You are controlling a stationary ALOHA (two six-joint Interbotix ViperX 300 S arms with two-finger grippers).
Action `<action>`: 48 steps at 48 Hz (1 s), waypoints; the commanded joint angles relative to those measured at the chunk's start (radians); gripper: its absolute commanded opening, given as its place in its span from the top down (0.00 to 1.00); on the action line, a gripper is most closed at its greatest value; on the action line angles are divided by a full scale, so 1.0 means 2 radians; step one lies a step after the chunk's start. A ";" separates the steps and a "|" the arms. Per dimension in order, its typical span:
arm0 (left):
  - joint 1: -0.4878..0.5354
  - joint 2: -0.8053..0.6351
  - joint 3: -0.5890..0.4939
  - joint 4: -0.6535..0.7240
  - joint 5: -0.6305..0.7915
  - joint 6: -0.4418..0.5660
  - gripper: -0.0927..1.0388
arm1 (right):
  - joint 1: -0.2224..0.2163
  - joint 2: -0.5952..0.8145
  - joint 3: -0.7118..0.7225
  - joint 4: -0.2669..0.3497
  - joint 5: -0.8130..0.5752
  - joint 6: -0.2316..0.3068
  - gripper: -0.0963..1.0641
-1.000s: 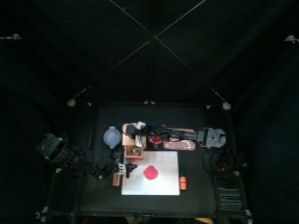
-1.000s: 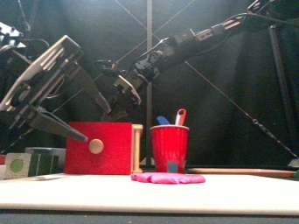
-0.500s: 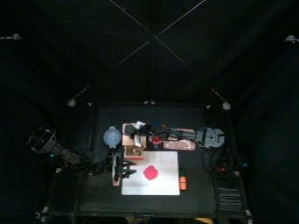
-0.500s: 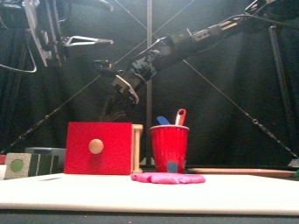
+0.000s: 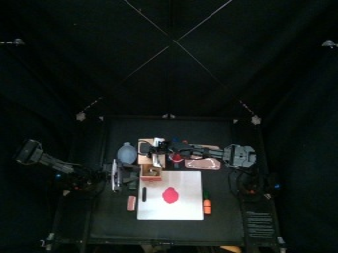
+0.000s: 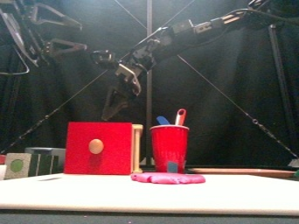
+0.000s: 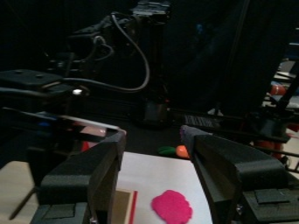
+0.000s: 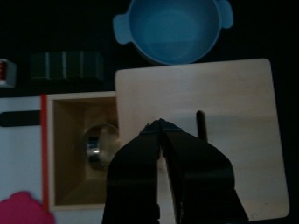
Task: Get the cutter from the drawer then cut the dough then place the extra dough in the bowl
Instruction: Place the cutter on the board
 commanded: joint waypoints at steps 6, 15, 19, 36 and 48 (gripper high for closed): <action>0.059 -0.048 0.001 0.003 0.077 0.038 0.13 | 0.011 -0.044 -0.020 0.019 0.017 -0.001 0.83; 0.098 -0.051 0.000 0.008 0.125 0.041 0.13 | 0.018 -0.044 -0.041 0.037 0.068 0.000 0.75; 0.103 -0.051 0.001 0.008 0.132 0.041 0.13 | 0.019 -0.043 -0.054 0.044 0.096 0.002 0.64; 0.109 -0.058 0.016 0.015 0.132 0.041 0.13 | 0.030 -0.003 -0.126 -0.032 0.217 0.084 0.20; 0.110 -0.064 0.024 0.015 0.131 0.041 0.13 | 0.054 0.044 -0.176 -0.054 0.258 0.106 0.21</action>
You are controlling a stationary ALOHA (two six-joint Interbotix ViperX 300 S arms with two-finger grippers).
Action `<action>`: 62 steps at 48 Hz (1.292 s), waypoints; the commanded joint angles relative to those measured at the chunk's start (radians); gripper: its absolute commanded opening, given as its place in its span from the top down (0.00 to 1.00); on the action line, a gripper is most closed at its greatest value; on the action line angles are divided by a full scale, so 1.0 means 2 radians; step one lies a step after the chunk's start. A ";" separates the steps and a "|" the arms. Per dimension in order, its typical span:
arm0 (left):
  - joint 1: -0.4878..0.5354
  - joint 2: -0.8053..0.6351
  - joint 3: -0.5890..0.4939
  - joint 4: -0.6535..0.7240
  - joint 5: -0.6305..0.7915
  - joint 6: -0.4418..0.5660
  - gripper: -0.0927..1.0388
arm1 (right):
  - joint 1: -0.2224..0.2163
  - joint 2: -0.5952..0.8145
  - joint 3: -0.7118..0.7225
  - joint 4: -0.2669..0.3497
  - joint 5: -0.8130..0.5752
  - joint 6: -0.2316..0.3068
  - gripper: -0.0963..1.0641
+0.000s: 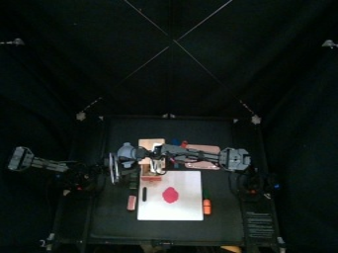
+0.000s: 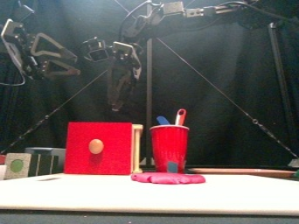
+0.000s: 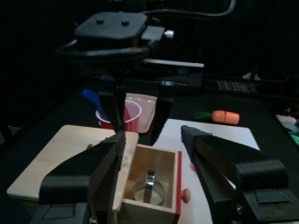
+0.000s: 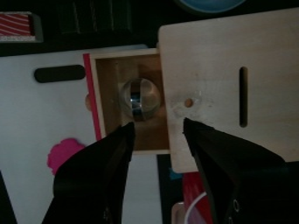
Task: Get the cutter from the drawer then cut the dough then place the extra dough in the bowl
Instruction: Place the cutter on the board
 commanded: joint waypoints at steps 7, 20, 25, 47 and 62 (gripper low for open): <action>0.002 -0.008 0.000 0.003 -0.002 0.001 0.14 | 0.016 0.007 -0.044 0.003 0.012 0.006 0.24; 0.002 -0.015 0.012 0.003 -0.002 -0.001 0.14 | 0.017 0.028 -0.041 0.010 0.013 0.008 0.38; -0.001 -0.018 0.018 0.002 0.001 -0.004 0.14 | 0.014 0.031 -0.044 0.005 0.012 0.013 0.38; 0.001 -0.033 0.044 -0.012 0.002 -0.004 0.14 | 0.015 0.038 -0.038 -0.004 0.005 0.024 0.35; 0.001 -0.033 0.051 -0.018 0.005 -0.004 0.14 | 0.014 0.041 -0.033 -0.005 0.002 0.024 0.28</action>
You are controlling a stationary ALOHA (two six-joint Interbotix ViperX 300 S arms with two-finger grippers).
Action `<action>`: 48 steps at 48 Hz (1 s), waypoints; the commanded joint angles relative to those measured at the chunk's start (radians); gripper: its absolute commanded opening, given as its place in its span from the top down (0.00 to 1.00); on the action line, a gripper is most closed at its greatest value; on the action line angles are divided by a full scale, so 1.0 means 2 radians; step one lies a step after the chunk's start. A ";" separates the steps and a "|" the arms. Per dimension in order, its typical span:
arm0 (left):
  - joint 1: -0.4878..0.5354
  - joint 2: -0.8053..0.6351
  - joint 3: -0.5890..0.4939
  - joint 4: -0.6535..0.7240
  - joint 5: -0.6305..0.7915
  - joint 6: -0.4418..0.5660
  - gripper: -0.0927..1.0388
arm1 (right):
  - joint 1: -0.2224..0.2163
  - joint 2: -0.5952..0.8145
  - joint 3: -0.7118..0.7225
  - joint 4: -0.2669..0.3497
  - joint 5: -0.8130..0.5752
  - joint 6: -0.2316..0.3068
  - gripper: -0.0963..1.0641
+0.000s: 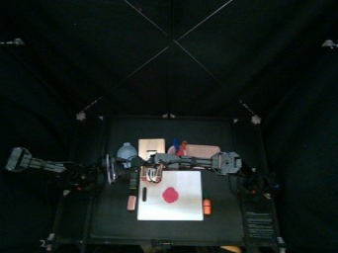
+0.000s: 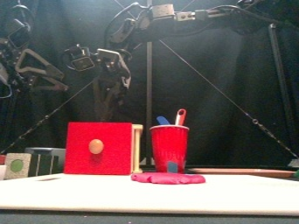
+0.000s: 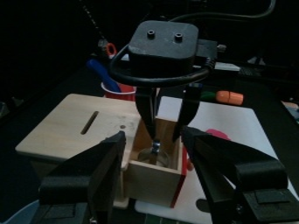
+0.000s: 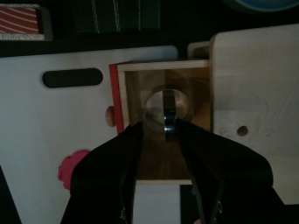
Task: Get the cutter from the drawer then cut the dough then place the extra dough in the bowl
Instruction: Place the cutter on the board
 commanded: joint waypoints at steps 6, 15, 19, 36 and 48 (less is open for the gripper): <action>0.001 0.002 -0.001 -0.002 -0.001 0.000 0.14 | -0.003 -0.010 0.002 0.000 -0.006 0.000 0.28; 0.001 0.002 0.000 -0.003 -0.001 0.000 0.14 | -0.008 -0.009 0.012 -0.004 -0.015 0.001 0.28; 0.001 0.002 0.000 -0.003 -0.002 0.000 0.14 | -0.011 -0.009 0.016 -0.008 -0.017 0.001 0.28; 0.001 0.001 0.000 -0.008 -0.002 -0.001 0.14 | -0.015 -0.009 0.039 -0.011 -0.031 0.001 0.28; 0.001 0.002 0.001 -0.009 -0.001 -0.001 0.14 | -0.015 -0.008 0.041 -0.012 -0.038 0.001 0.30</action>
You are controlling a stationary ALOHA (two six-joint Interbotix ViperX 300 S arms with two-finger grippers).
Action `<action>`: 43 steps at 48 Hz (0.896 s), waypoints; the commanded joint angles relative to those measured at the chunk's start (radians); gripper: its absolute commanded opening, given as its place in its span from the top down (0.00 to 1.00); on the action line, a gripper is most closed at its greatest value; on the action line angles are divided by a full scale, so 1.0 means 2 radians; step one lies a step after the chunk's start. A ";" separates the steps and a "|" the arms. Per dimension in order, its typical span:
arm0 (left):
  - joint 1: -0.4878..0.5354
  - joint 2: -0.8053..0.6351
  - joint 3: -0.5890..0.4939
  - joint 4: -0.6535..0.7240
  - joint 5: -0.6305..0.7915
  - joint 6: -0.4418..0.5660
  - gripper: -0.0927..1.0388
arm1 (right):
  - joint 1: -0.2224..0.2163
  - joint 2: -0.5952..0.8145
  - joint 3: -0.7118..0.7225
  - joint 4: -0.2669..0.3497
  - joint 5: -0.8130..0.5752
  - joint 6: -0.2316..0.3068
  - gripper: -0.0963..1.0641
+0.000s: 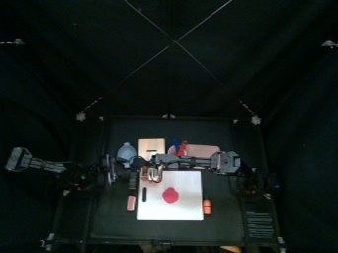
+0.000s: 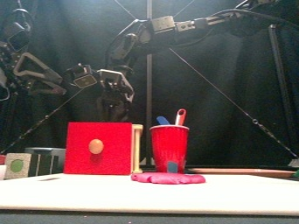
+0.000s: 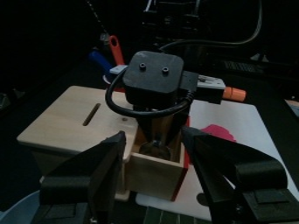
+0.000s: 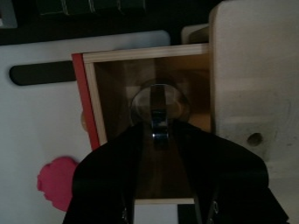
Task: Get the cutter from the drawer then cut the dough then place the extra dough in the bowl
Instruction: Place the cutter on the board
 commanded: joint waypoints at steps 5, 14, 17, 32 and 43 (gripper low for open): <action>0.001 0.002 -0.005 -0.002 -0.002 0.000 0.14 | -0.005 -0.013 -0.005 -0.002 -0.005 -0.001 0.34; 0.001 0.001 -0.002 -0.005 -0.002 0.000 0.14 | -0.005 -0.013 -0.007 -0.001 -0.002 -0.001 0.43; 0.001 0.002 -0.002 -0.006 -0.002 0.000 0.14 | -0.003 -0.013 -0.008 -0.001 -0.002 0.000 0.43; 0.001 0.002 0.002 -0.011 -0.002 0.000 0.14 | 0.003 -0.015 -0.031 -0.004 0.012 0.001 0.43; 0.001 0.002 0.006 -0.018 -0.002 0.000 0.14 | 0.007 -0.015 -0.061 -0.003 0.036 0.001 0.43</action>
